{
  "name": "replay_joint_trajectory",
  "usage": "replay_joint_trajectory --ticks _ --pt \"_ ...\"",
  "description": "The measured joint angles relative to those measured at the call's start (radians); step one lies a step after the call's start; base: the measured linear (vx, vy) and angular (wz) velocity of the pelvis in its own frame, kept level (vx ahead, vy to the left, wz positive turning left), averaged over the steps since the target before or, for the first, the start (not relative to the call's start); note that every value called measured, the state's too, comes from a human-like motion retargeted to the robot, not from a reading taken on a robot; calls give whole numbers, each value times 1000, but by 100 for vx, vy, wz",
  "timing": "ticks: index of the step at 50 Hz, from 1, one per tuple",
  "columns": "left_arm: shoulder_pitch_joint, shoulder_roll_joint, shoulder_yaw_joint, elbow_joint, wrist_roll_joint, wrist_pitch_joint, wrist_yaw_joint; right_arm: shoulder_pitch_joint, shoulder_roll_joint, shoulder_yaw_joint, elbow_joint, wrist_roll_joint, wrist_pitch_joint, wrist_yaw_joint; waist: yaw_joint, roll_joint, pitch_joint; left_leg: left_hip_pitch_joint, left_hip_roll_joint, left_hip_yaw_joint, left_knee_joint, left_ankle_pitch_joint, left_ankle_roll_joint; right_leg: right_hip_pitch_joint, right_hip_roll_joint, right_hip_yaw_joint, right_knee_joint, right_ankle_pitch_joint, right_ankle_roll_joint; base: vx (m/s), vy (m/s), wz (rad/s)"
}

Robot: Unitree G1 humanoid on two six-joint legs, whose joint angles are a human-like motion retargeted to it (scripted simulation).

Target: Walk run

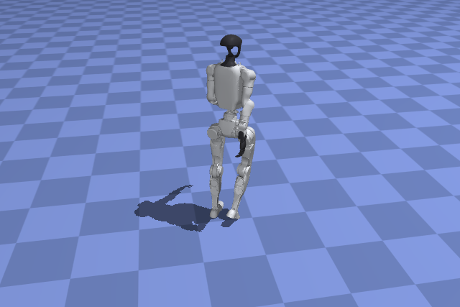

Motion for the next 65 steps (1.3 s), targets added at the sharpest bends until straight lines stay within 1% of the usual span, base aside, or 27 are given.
replay_joint_trajectory --ticks 3,6,10,13,15,17,18,20,22,25,27,30,32,34,41,43,47,50,51,54,55,56,58,60,62,63,65 --pt "-28 14 -3 -3 -8 -1 1 28 12 -6 19 9 23 6 -42 -37 13 73 -57 23 -19 -29 11 -33 -64 31 -210 -10 11 45 -12 -26" --pt "-55 23 -8 -3 -17 0 5 50 28 -16 20 37 44 19 -69 -66 34 159 -99 45 -38 -55 12 -49 -168 -48 -409 -22 11 54 -16 -35" --pt "-89 27 -21 -3 -27 0 8 57 36 -31 20 75 55 22 -100 -57 47 253 -101 83 -56 -79 -13 -75 -178 -69 -635 -102 50 62 -14 -25" --pt "-103 21 -25 2 -26 -3 2 53 34 -44 20 87 57 24 -115 -32 40 294 -85 79 -37 -80 -51 -63 -165 -81 -665 -109 15 70 -19 -23" --pt "-99 10 -27 5 -22 -6 -2 46 31 -55 20 91 58 28 -125 -21 28 314 -77 67 -11 -45 -93 -53 -158 -125 -608 -111 -50 96 -30 1" --pt "-82 -5 -34 11 -15 -10 -6 39 24 -73 20 95 53 31 -151 -11 13 331 -63 49 29 49 -156 -38 -156 -151 -580 -36 -46 97 -29 34" --pt "-72 -14 -35 14 -9 -11 -9 33 18 -81 20 97 49 33 -165 -6 2 333 -48 48 56 120 -193 -28 -133 -80 -575 4 -65 93 -30 29" --pt "-45 -31 -33 19 6 -15 -16 20 8 -92 20 106 36 33 -172 2 -20 324 -21 50 144 303 -267 -4 -99 6 -558 2 -122 85 -25 12" --pt "-23 -55 -44 23 20 -17 -17 -9 -11 -105 20 129 27 36 -183 -24 -37 252 -84 0 291 498 -270 5 -164 24 -516 -38 -121 88 -12 22" --pt "6 -69 -63 25 31 -15 -2 -59 -29 -100 2 165 12 58 -142 -89 -55 131 -138 -19 570 671 -270 68 -221 -54 -491 -85 -137 90 -34 -62" --pt "21 -67 -58 25 27 -18 -15 -96 -34 -89 -23 179 1 77 -127 -103 -51 61 -86 -26 686 580 -261 125 -170 -5 -505 -113 -181 82 -49 -60" --pt "46 -73 -42 13 31 -19 -23 -162 -55 -81 -76 174 -10 106 -102 -111 -31 -66 -1 2 800 397 -164 199 -134 0 -525 -137 -220 65 -27 -64" --pt "70 -79 -31 -1 39 -17 -9 -201 -64 -72 -122 171 -28 118 -70 -126 -27 -157 -15 -4 774 315 -105 235 -122 41 -535 -150 -235 60 -14 -103" --pt "86 -84 -21 -11 43 -16 -4 -236 -74 -63 -170 177 -49 131 -41 -126 -22 -228 -3 9 689 252 -58 267 -100 72 -543 -165 -249 68 -14 -94" --pt "120 -104 25 -33 47 -8 12 -324 -102 -37 -299 215 -108 168 46 -109 16 -346 2 36 183 149 82 387 -28 131 -548 -221 -289 72 -8 -78" --pt "126 -108 39 -38 50 -5 18 -334 -108 -29 -316 221 -123 168 75 -118 19 -366 -35 0 43 92 83 418 -30 146 -545 -232 -293 72 -1 -85" --pt "137 -111 59 -44 56 -2 23 -321 -107 -31 -317 215 -134 149 114 -130 19 -353 -48 61 -71 25 12 481 -39 146 -526 -228 -286 83 5 -61" --pt "133 -116 70 -41 64 1 25 -290 -103 -45 -279 201 -129 132 145 -130 5 -324 -18 177 8 -7 32 516 -40 147 -502 -174 -257 92 13 -52" --pt "131 -119 71 -38 65 1 26 -275 -102 -56 -255 189 -119 124 158 -130 -2 -319 -24 150 16 37 34 527 -43 139 -491 -137 -240 104 17 -53" --pt "128 -126 74 -27 65 2 22 -219 -91 -81 -174 155 -77 94 184 -137 -26 -305 -87 -20 40 118 55 543 -67 114 -433 33 -163 94 14 -48" --pt "128 -127 75 -25 63 2 21 -197 -85 -82 -147 148 -62 83 195 -142 -30 -299 -91 -28 57 140 57 545 -79 107 -400 111 -125 122 19 -54" --pt "124 -124 75 -23 60 3 21 -177 -79 -81 -116 148 -51 70 195 -144 -33 -292 -87 -19 78 144 88 532 -82 119 -347 189 -79 111 16 -36" --pt "115 -111 69 -20 53 4 20 -144 -73 -72 -52 157 -34 47 177 -137 -33 -256 -92 -15 109 110 135 476 -55 139 -172 298 2 89 9 19" --pt "102 -97 60 -18 44 5 18 -119 -73 -65 1 163 -18 39 143 -138 -18 -190 -119 -4 123 57 155 387 -23 137 92 312 36 94 7 40" --pt "79 -80 57 -10 36 6 20 -97 -56 -56 19 152 0 49 140 -91 -17 -149 -83 -32 112 29 147 316 14 98 149 302 -14 72 7 -39" --pt "65 -72 53 -3 32 7 22 -83 -45 -53 19 144 6 55 145 -61 -18 -131 -53 -35 104 19 141 276 21 65 157 270 -62 60 10 -51" --pt "40 -59 35 9 29 8 27 -52 -26 -49 16 128 4 54 132 -22 -15 -85 -31 -27 83 4 132 193 22 22 181 190 -105 82 11 1"
